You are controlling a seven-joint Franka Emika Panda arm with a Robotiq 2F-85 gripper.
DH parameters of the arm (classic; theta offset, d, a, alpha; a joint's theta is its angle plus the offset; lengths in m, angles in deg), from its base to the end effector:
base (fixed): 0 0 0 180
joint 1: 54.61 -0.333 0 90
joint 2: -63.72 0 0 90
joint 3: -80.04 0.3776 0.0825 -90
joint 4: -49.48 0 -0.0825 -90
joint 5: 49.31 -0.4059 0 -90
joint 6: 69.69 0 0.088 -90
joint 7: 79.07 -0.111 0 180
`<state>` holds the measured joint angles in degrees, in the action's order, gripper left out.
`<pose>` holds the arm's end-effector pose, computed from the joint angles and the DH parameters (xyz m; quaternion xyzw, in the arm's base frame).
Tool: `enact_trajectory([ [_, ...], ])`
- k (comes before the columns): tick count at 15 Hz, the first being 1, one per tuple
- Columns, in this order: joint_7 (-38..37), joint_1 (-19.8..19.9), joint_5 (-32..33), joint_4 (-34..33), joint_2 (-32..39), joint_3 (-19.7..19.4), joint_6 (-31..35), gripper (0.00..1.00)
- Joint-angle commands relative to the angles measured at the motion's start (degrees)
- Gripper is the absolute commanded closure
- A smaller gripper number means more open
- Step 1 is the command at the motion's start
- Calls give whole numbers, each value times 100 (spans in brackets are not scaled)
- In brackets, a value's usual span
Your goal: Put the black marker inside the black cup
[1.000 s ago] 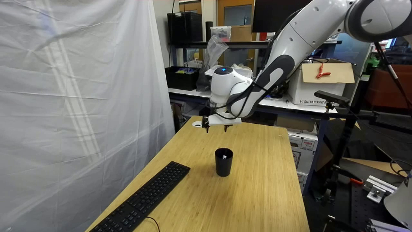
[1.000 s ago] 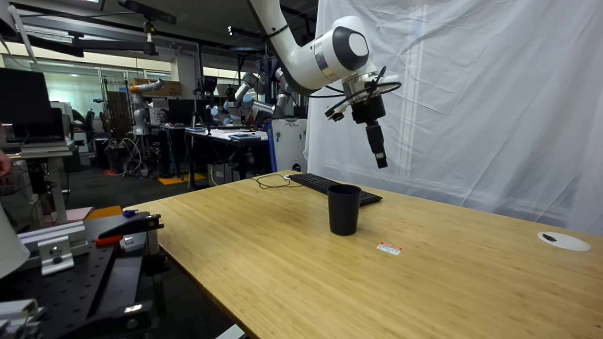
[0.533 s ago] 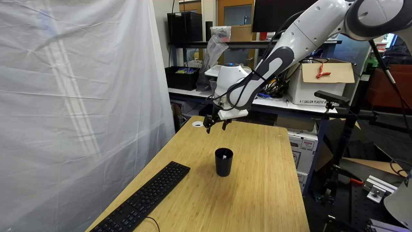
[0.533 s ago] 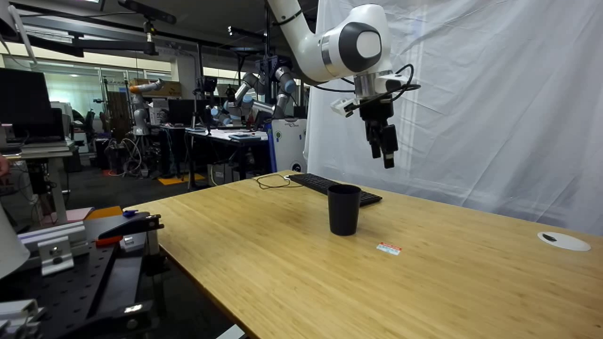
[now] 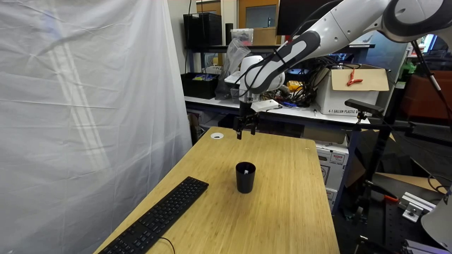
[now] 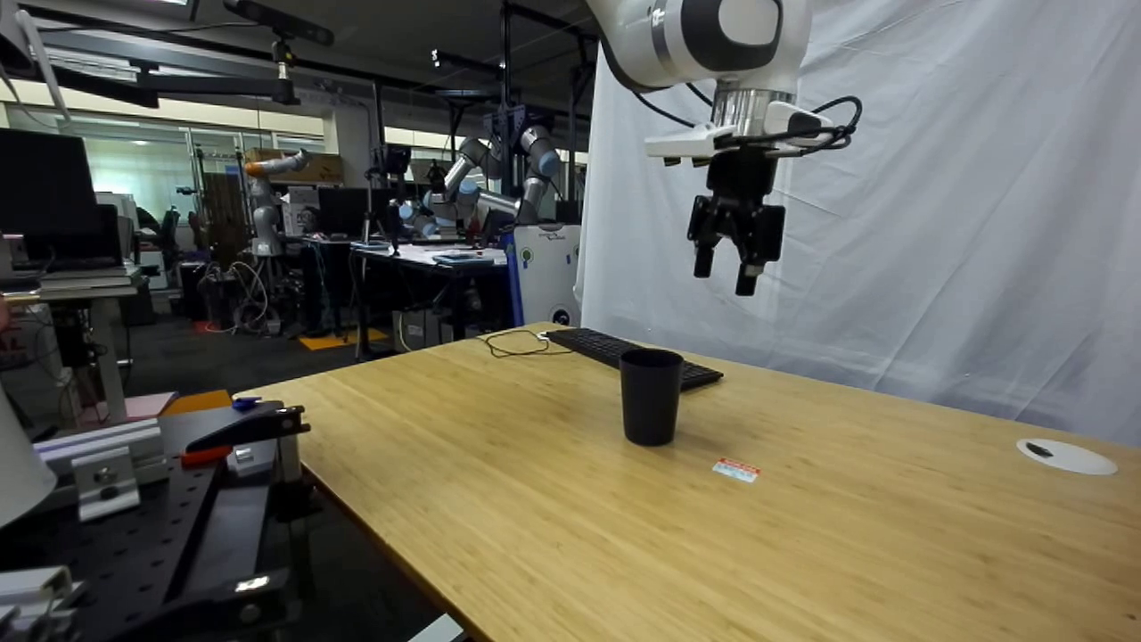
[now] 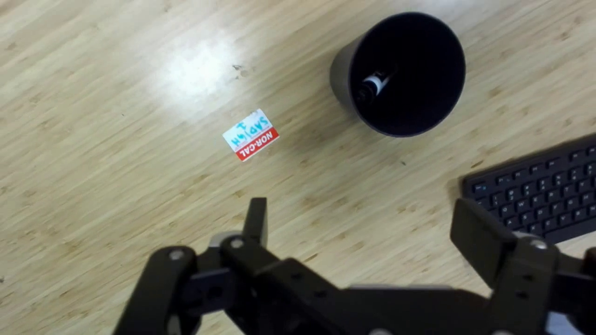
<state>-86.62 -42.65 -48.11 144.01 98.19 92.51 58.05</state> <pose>0.7348 -0.0177 0.3017 -0.9959 0.0731 0.0078 0.0527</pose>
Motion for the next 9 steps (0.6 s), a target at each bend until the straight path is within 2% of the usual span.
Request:
enact_trajectory([
  [1,92,-587,-132,-423,-17,-656,-791,0],
  [4,-83,-895,-75,-564,45,-940,-949,0],
  [5,81,-867,-182,-391,-8,-933,-685,0],
  [9,14,-989,-148,-437,37,-1043,-710,0],
])
